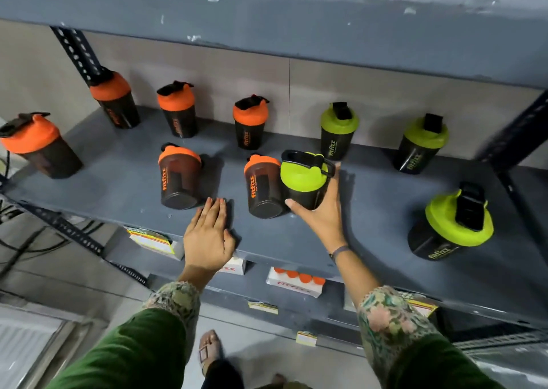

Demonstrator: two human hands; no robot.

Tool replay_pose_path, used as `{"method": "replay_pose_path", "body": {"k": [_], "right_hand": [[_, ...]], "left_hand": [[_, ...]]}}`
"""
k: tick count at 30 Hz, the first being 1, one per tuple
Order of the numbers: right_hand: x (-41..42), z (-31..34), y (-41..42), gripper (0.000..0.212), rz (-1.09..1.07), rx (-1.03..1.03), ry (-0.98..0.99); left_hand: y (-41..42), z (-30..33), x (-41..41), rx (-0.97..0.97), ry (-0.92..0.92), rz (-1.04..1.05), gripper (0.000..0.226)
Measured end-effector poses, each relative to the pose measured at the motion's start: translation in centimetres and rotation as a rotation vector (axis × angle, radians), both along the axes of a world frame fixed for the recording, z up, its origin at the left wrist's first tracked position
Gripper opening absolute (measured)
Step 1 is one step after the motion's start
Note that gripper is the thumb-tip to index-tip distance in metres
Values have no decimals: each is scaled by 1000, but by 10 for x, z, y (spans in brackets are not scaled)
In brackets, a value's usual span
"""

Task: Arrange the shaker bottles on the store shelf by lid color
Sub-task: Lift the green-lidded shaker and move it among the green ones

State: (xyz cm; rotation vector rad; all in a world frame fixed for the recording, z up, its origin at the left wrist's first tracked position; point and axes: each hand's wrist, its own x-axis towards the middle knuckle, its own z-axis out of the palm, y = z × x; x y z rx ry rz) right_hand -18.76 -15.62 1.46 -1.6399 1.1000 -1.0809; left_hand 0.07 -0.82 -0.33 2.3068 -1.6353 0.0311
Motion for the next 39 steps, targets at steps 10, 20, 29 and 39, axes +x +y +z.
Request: {"method": "replay_pose_path", "body": {"k": [10, 20, 29, 39], "right_hand": [[3, 8, 0, 101, -2, 142, -88], [-85, 87, 110, 33, 170, 931, -708], [-130, 146, 154, 96, 380, 990, -947], [-117, 121, 125, 40, 254, 727, -577]], "left_hand": [[0, 1, 1, 30, -27, -1, 66], [0, 3, -3, 51, -33, 16, 65], [3, 3, -6, 60, -8, 37, 66], [4, 6, -7, 101, -18, 34, 67]]}}
